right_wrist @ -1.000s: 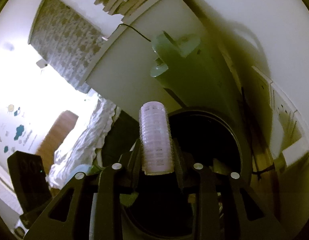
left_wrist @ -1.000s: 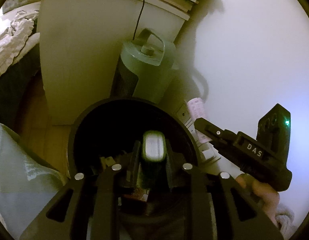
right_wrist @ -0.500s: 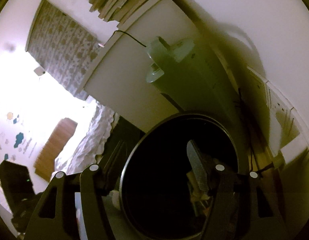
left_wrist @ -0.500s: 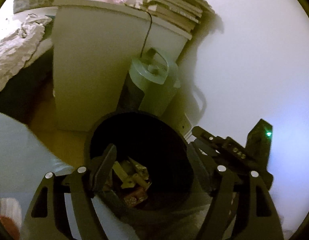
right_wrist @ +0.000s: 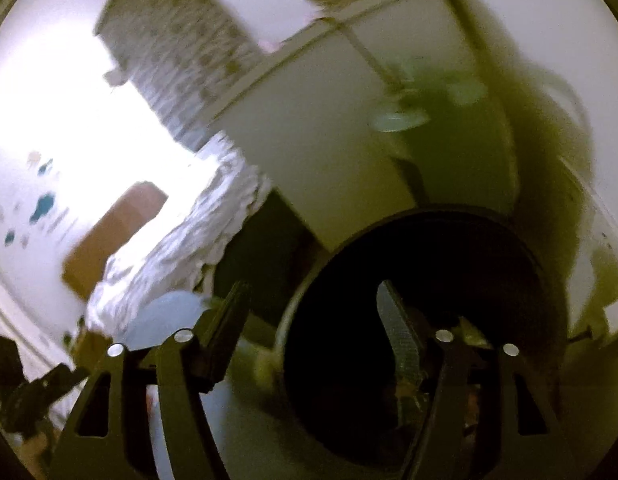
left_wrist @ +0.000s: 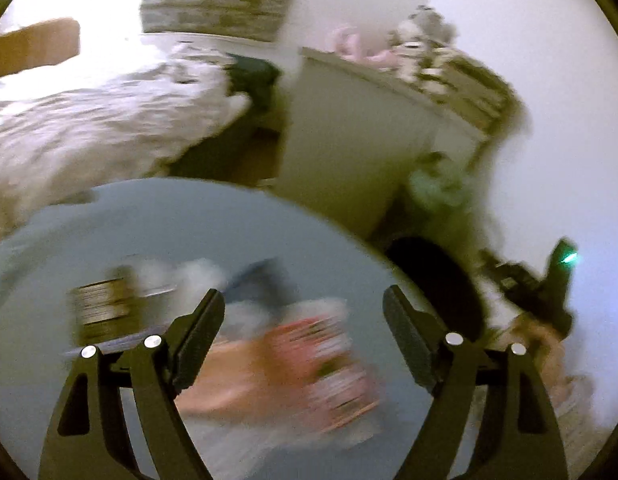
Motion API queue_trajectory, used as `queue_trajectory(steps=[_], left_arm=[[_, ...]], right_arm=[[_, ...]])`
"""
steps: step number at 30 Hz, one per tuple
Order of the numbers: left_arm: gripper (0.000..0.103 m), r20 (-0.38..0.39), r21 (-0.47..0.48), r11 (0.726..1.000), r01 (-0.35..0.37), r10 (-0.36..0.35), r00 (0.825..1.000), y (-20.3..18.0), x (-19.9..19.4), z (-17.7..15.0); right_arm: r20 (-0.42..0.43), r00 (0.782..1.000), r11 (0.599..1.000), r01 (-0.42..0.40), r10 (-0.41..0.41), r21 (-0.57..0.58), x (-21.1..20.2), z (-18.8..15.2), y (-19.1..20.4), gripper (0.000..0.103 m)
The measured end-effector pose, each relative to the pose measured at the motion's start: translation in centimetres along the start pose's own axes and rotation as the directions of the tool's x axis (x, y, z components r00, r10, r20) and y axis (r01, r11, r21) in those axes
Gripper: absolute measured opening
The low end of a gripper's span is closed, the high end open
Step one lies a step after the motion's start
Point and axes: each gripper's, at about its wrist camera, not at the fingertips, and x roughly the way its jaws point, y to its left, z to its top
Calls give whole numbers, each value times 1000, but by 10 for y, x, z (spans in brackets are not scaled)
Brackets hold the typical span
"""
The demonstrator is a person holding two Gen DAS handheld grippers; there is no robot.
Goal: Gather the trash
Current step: 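Grasp a thin dark wrapper with the left tool while the right grasps the red Wangzai milk box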
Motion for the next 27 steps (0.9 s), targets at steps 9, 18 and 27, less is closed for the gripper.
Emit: queue_trajectory(steps=[9, 18, 27], left_arm=[[81, -144, 265, 955, -130, 173, 974, 76, 5, -27], [53, -182, 401, 913, -66, 150, 972, 77, 31, -34], [25, -162, 308, 948, -73, 128, 978, 72, 7, -54]], right_arm=[[-296, 935, 932, -270, 193, -244, 13, -78, 163, 83], [-408, 911, 898, -124, -66, -423, 58, -127, 234, 80], [-427, 904, 903, -158, -32, -401, 63, -127, 220, 56]])
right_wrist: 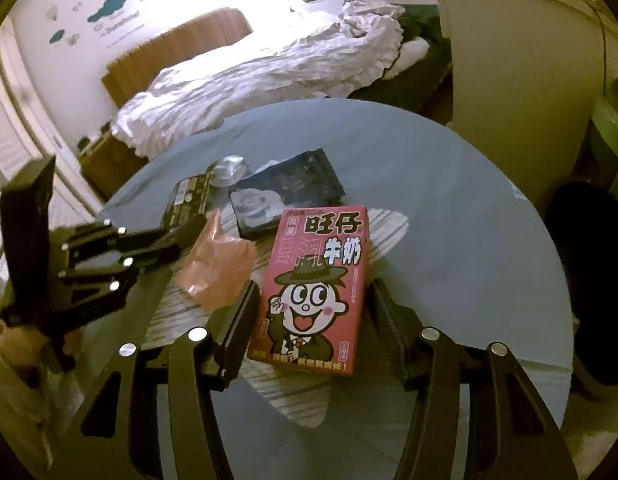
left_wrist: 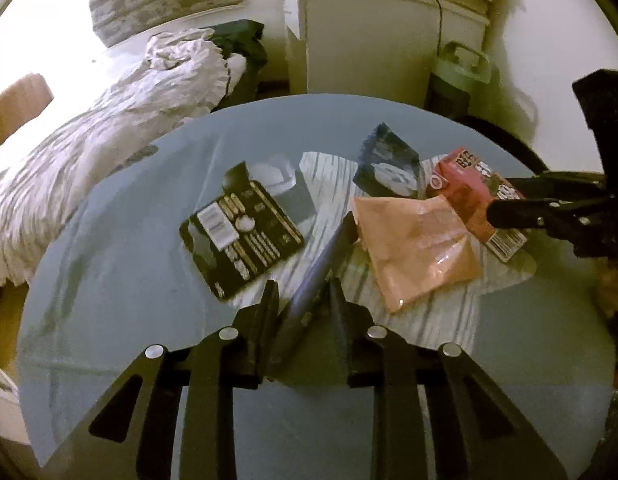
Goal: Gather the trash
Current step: 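Grasp a thin dark wrapper with the left tool while the right grasps the red Wangzai milk box, then carry both items over the black bin and open both tools to drop them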
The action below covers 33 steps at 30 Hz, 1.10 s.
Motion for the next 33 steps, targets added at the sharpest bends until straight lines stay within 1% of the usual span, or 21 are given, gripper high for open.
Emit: queue_trajectory(steps=[2, 3, 6, 8, 11, 13, 16, 17, 18, 20, 23, 24, 26, 28, 29, 30, 31, 33], left_arm=[[17, 20, -33, 999, -7, 8, 1000, -1, -7, -4], [9, 35, -61, 998, 0, 2, 999, 1, -11, -3], [9, 97, -178, 983, 38, -21, 995, 10, -27, -4], [9, 147, -252, 966, 58, -21, 989, 17, -39, -2], [9, 197, -283, 953, 105, -50, 979, 14, -49, 11], [9, 223, -266, 954, 139, -79, 972, 0, -53, 27], [9, 255, -214, 955, 205, -148, 956, -31, -53, 55], [9, 262, -198, 953, 229, -174, 949, -43, -52, 63], [9, 271, -173, 949, 265, -213, 939, -62, -47, 78], [9, 278, -140, 943, 303, -256, 926, -86, -40, 95], [9, 294, -89, 924, 373, -333, 896, -130, -24, 125], [9, 294, -69, 913, 402, -367, 883, -149, -14, 137], [9, 281, -48, 897, 439, -410, 868, -175, 4, 152], [9, 258, -34, 885, 464, -441, 860, -196, 24, 165], [9, 244, -30, 879, 476, -455, 856, -207, 35, 171], [9, 236, -29, 876, 482, -462, 855, -214, 42, 176], [9, 225, -30, 872, 488, -470, 854, -221, 50, 182], [9, 208, -40, 867, 497, -479, 853, -235, 68, 191]], right_arm=[[15, 999, 999, -41, 41, 25, -3, -1, -7, 56], [27, 998, 997, -62, 61, 38, -6, -2, -13, 56], [87, 989, 990, -125, 119, 67, -23, -2, -31, 56], [143, 982, 988, -134, 122, 78, -41, -1, -48, 56], [213, 970, 983, -146, 119, 114, -64, 4, -75, 56], [271, 958, 977, -139, 92, 159, -80, 9, -102, 56], [354, 935, 969, -102, 17, 223, -105, 13, -143, 56], [375, 927, 966, -90, -8, 242, -111, 14, -156, 56], [399, 916, 960, -68, -48, 270, -120, 15, -174, 56], [430, 896, 949, -30, -114, 314, -131, 15, -201, 56], [455, 868, 923, 9, -197, 384, -143, 9, -238, 56], [464, 858, 911, 13, -222, 413, -148, 3, -252, 56], [472, 846, 888, 5, -249, 460, -149, -6, -270, 56], [464, 840, 855, -1, -281, 518, -150, -18, -291, 56], [463, 838, 849, -2, -287, 529, -149, -21, -294, 56], [470, 830, 845, 2, -300, 536, -151, -23, -301, 56], [471, 826, 844, 11, -310, 536, -152, -23, -304, 56], [454, 828, 837, 32, -328, 547, -148, -23, -313, 56]])
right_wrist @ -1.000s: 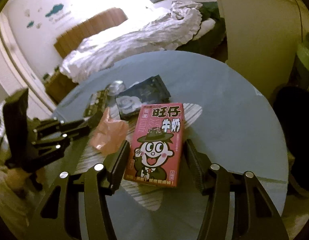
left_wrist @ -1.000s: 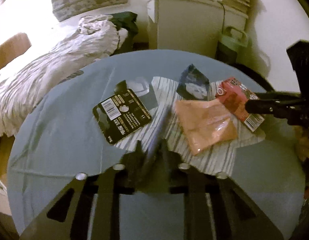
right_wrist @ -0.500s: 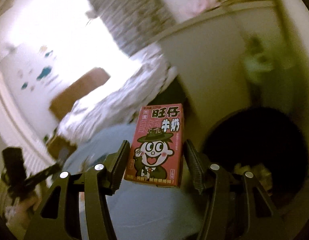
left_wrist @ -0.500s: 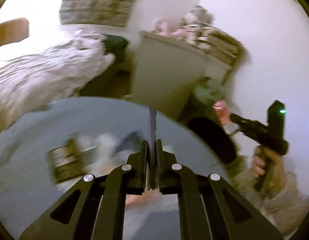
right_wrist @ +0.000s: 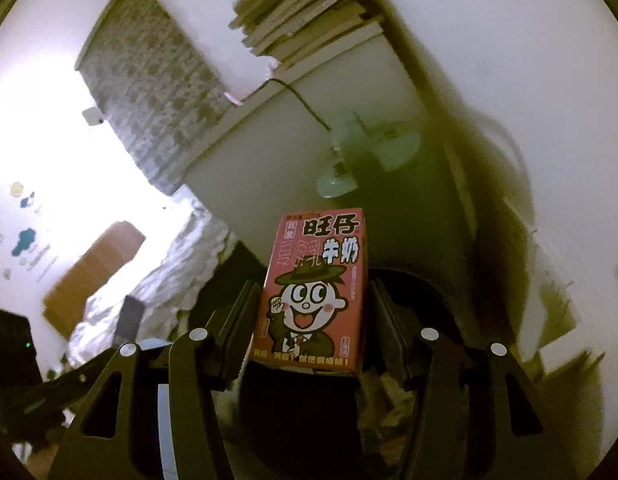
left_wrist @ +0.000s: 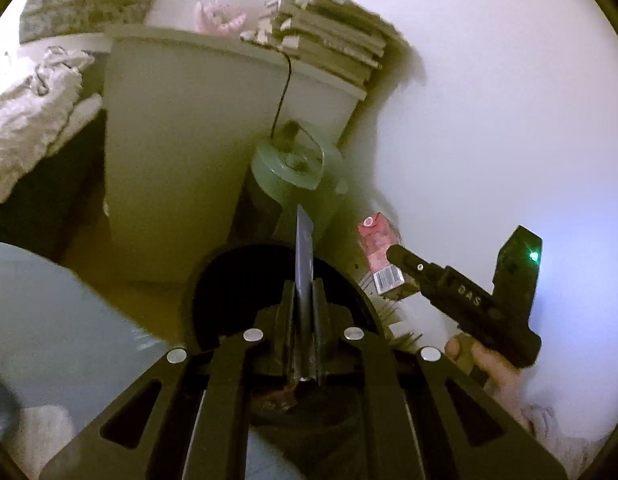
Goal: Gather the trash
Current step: 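Carry both items over the black bin and open both tools to drop them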
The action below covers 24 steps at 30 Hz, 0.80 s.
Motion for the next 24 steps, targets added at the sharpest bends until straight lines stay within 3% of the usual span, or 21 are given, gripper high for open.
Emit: queue_trajectory(steps=[8, 24], left_arm=[[9, -45, -14, 1000, -5, 5, 999, -6, 35, 1], [11, -100, -13, 1000, -17, 16, 995, -8, 60, -8]], right_arm=[[-30, 999, 999, 22, -21, 35, 3, -4, -30, 56], [-65, 998, 1000, -7, 8, 14, 0, -13, -19, 56]])
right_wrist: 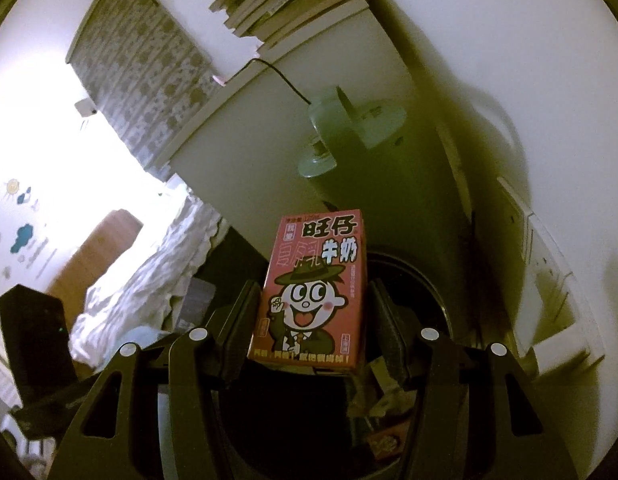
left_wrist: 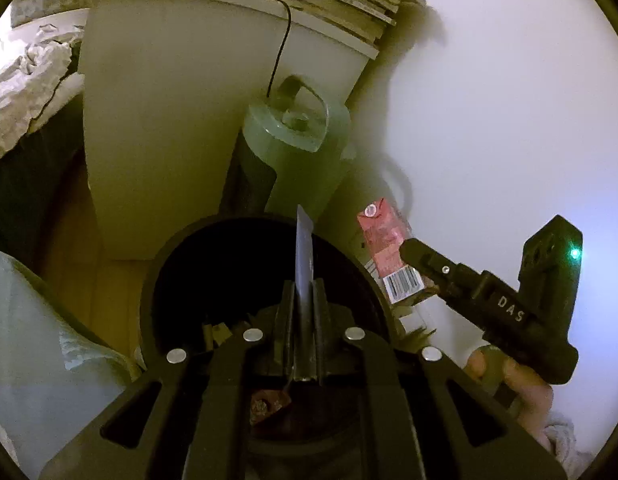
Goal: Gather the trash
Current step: 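Carry both items over the black bin and open both tools to drop them, then grasp the black card packaging with the left tool while the right grasps the dark blue packet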
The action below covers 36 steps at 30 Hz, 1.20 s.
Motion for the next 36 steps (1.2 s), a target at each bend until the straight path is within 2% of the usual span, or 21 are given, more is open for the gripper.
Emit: queue_trajectory(steps=[5, 6, 7, 8, 9, 10, 12, 20, 24, 28, 32, 34, 36], left_arm=[[14, -17, 11, 1000, -13, 14, 1000, -2, 5, 0], [24, -20, 10, 1000, -17, 17, 1000, -2, 5, 0], [40, -18, 9, 1000, -21, 21, 1000, -1, 4, 0], [48, -12, 6, 1000, -23, 23, 1000, -1, 3, -1], [65, 3, 0, 1000, -29, 29, 1000, -1, 0, -1], [76, 22, -5, 999, -35, 36, 999, -1, -4, -1], [83, 45, -10, 999, -47, 48, 998, -1, -10, -2], [91, 87, -42, 996, -74, 78, 993, 7, -43, -5], [95, 114, -77, 991, -107, 116, 987, 21, -75, -11], [97, 150, -113, 980, -164, 180, 972, 45, -119, -23], [97, 172, -167, 952, -258, 286, 943, 83, -175, -44], [97, 165, -225, 915, -334, 374, 913, 112, -208, -59], [97, 147, -272, 867, -417, 465, 873, 137, -234, -75]], right_arm=[[-1, 1000, 1000, -9, 9, 18, 0, 0, -1, 57], [-1, 1000, 1000, -9, 9, 22, 0, 0, -1, 59], [1, 1000, 1000, -6, 6, 25, 0, 0, 0, 62], [6, 1000, 1000, -4, 4, 27, 0, 0, -1, 67], [13, 1000, 1000, -2, 2, 31, -1, 0, 0, 67], [16, 1000, 999, -2, 2, 32, -1, 1, -1, 68], [22, 1000, 999, 2, -3, 35, -1, 0, 0, 71], [21, 1000, 999, 16, -17, 37, 4, -1, 5, 73], [4, 1000, 1000, 17, -17, 18, 11, -4, 17, 73], [-10, 1000, 1000, 2, -2, -18, 17, -9, 33, 74], [-29, 999, 996, -28, 26, -85, 22, -21, 62, 77], [-45, 998, 991, -44, 39, -126, 24, -28, 77, 77], [-66, 996, 982, -73, 62, -175, 27, -37, 96, 82]])
